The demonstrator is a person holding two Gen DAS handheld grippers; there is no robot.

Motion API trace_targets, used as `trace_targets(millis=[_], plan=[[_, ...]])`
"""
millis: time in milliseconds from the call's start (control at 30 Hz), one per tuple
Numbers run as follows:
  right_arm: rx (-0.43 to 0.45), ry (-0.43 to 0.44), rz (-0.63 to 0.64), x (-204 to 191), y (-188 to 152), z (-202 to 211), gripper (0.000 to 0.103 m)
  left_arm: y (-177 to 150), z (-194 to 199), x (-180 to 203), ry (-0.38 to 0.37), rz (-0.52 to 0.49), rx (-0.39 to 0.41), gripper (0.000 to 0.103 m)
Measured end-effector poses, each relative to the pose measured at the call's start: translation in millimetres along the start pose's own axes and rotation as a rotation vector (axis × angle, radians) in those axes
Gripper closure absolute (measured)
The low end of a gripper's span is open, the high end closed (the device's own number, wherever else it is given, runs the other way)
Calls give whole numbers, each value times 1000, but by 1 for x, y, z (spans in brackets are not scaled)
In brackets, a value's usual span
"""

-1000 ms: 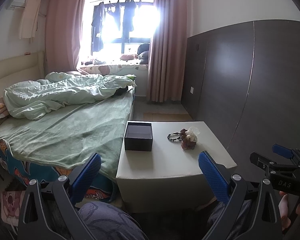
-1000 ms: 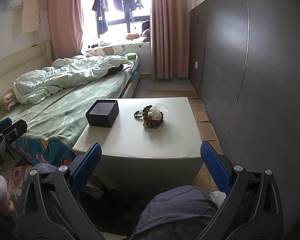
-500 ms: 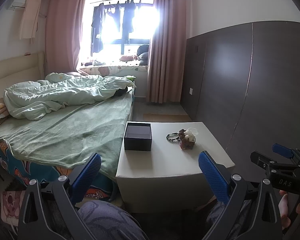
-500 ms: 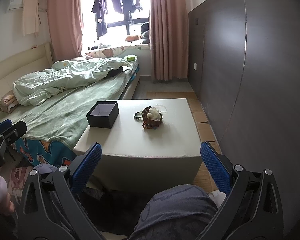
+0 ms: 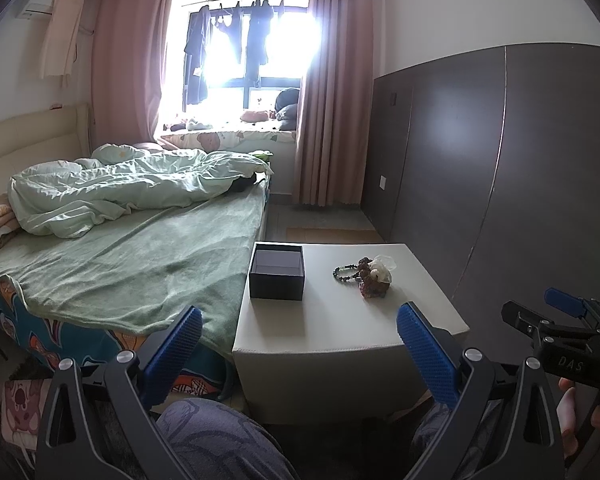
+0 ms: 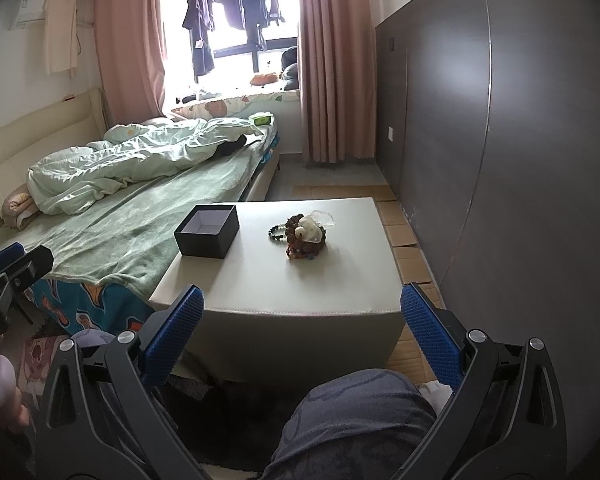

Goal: Organize jewelry

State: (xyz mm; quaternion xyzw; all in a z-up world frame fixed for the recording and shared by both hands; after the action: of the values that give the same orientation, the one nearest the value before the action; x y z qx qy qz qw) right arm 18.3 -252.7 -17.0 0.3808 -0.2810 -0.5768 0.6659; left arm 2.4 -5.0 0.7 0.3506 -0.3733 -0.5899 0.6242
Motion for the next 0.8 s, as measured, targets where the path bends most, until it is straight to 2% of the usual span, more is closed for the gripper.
trace_targets(millis=[300, 800], plan=[[-4, -5, -19, 6, 5, -13, 4, 5, -12, 4, -7, -2, -16, 8], [-74, 2, -121, 42, 26, -86, 4, 27, -91, 7, -39, -7, -72, 8]])
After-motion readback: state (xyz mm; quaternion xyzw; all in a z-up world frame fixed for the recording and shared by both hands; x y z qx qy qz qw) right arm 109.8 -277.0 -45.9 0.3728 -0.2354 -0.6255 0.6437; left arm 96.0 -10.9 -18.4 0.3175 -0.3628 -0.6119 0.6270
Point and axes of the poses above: each gripper's, at about its wrist camera, not at the fingertips, and z roughly against the way its jaws point, x to its right, y to its top, the point moved 1 cm from there along -z, roughly the way its jaws point, and after that the axes turned 2 degrees about -x, right-handed, at the moved point
